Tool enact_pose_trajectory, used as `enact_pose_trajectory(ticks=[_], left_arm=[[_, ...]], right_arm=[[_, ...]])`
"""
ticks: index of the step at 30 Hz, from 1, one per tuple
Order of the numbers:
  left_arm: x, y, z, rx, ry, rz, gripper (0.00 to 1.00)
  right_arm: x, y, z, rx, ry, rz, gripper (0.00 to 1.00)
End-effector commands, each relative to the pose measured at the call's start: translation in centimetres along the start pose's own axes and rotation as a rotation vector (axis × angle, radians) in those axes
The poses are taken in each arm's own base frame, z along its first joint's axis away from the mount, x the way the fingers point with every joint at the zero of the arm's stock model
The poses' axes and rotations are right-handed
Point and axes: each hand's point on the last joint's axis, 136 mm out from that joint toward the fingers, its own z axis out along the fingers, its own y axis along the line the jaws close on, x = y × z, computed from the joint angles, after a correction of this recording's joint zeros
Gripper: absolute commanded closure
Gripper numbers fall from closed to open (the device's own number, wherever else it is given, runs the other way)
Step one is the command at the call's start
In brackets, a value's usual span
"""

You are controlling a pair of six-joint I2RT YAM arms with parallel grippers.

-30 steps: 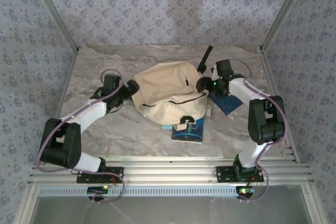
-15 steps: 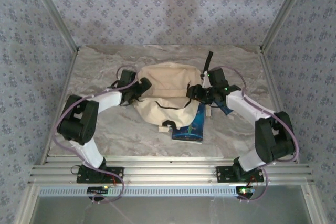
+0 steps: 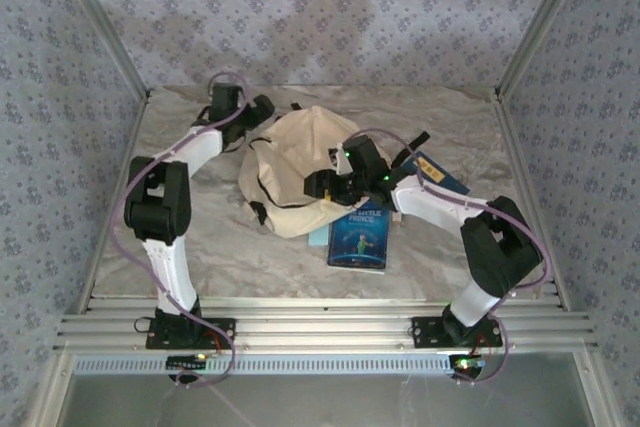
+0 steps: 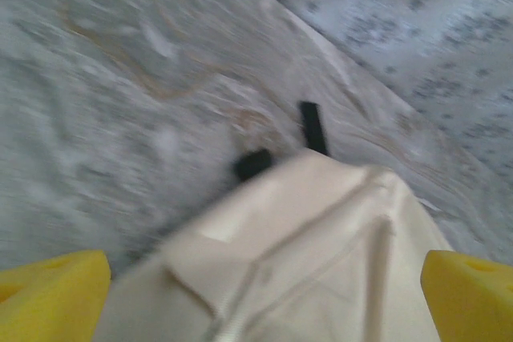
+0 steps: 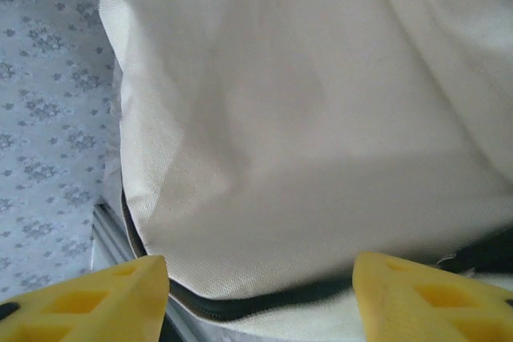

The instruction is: Pack the student bag

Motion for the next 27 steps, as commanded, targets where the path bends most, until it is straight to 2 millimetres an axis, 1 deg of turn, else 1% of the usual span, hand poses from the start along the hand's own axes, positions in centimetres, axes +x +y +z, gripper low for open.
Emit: enact_pose_trajectory(ticks=[1, 3, 5, 8, 9, 12, 14, 16, 18, 19, 21, 22, 24, 25, 27], left_arm=[[-1.8, 2.5, -4.5, -0.089, -0.013, 0.076, 0.01], [-1.0, 1.5, -7.2, -0.057, -0.03, 0.091, 0.01], [0.5, 0.1, -9.5, -0.013, -0.029, 0.096, 0.01], [3.4, -1.3, -11.9, 0.019, -0.017, 0.083, 0.01], [4.3, -1.7, -12.4, 0.033, -0.012, 0.065, 0.01], [8.1, -3.3, -13.7, 0.098, 0.022, 0.006, 0.01], [10.6, -3.9, -14.3, 0.111, 0.056, -0.025, 0.01], [12.6, -4.6, -14.7, 0.134, 0.085, -0.049, 0.01], [13.8, -5.0, -15.2, 0.152, 0.108, -0.082, 0.01], [14.4, -5.4, -15.3, 0.17, 0.123, -0.094, 0.01], [15.1, -5.8, -15.4, 0.187, 0.141, -0.103, 0.01], [15.6, -5.7, -15.2, 0.179, 0.142, -0.089, 0.01], [16.9, -3.8, -14.1, 0.102, 0.161, -0.085, 0.0], [17.5, -2.4, -13.3, 0.058, 0.161, -0.083, 0.0], [19.1, 1.0, -11.4, -0.048, 0.17, -0.09, 0.0]], right_arm=[[-2.3, -0.6, -4.0, 0.126, -0.076, -0.108, 0.33], [-2.9, -2.3, -5.2, 0.189, -0.095, -0.109, 0.33], [-4.0, -4.6, -6.3, 0.239, -0.114, -0.06, 0.36], [-5.7, -7.2, -6.6, 0.266, -0.138, 0.003, 0.46], [-6.0, -7.5, -6.5, 0.271, -0.145, 0.009, 0.48], [-6.6, -8.5, -5.0, 0.28, -0.146, 0.015, 0.54], [-6.3, -8.7, -3.5, 0.259, -0.123, 0.024, 0.59], [-5.6, -8.5, -2.1, 0.237, -0.101, 0.028, 0.61], [-4.1, -7.4, -0.6, 0.195, -0.062, 0.005, 0.63], [-2.7, -6.8, 0.2, 0.186, -0.03, -0.011, 0.65], [0.0, -6.8, 1.1, 0.203, 0.024, -0.014, 0.69], [1.8, -7.1, 1.5, 0.22, 0.056, -0.007, 0.7], [4.7, -8.0, 1.9, 0.247, 0.094, 0.035, 0.7], [5.9, -8.6, 2.0, 0.266, 0.108, 0.056, 0.7], [7.9, -9.7, 2.1, 0.297, 0.127, 0.086, 0.71]])
